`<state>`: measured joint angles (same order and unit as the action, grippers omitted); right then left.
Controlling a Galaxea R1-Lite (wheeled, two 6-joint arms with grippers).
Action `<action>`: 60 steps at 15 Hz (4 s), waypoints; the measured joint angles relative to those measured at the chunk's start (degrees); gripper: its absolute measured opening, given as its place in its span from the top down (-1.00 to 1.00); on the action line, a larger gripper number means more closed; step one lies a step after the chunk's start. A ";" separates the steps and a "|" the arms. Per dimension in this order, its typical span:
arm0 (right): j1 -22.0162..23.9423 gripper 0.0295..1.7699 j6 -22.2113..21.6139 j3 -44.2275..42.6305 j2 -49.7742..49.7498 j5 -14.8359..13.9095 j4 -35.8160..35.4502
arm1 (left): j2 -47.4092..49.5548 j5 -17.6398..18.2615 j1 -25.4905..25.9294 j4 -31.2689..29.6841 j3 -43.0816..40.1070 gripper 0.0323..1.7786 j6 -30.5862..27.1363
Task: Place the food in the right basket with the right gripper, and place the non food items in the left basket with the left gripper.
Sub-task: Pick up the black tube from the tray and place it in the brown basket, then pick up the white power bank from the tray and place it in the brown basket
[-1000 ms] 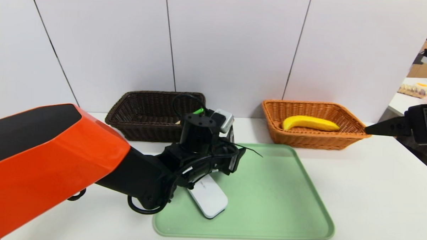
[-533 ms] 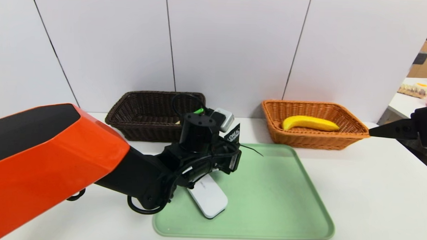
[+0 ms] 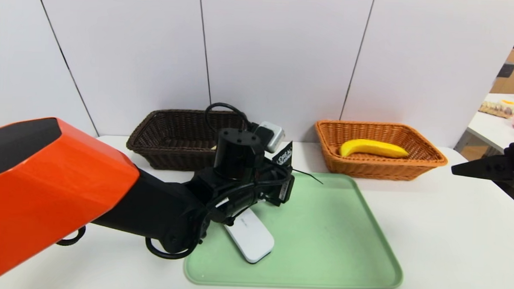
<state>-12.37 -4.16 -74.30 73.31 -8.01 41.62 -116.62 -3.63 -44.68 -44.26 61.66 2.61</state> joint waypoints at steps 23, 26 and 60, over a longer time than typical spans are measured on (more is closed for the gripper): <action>2.23 -0.91 -0.68 2.50 -1.40 1.90 -0.46 | 2.72 -2.51 28.28 30.87 27.64 0.69 -0.63; 2.60 -0.91 -0.68 2.50 -1.24 1.90 -0.46 | -0.50 -2.51 29.00 28.01 26.76 0.69 -0.46; 3.08 -0.91 -0.80 5.36 -3.04 2.50 -0.37 | 14.34 -21.44 1.63 71.71 32.68 -0.88 26.69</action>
<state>-9.29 -4.96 -68.94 70.28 -5.51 41.25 -102.28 -25.08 -43.04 27.44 94.34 29.29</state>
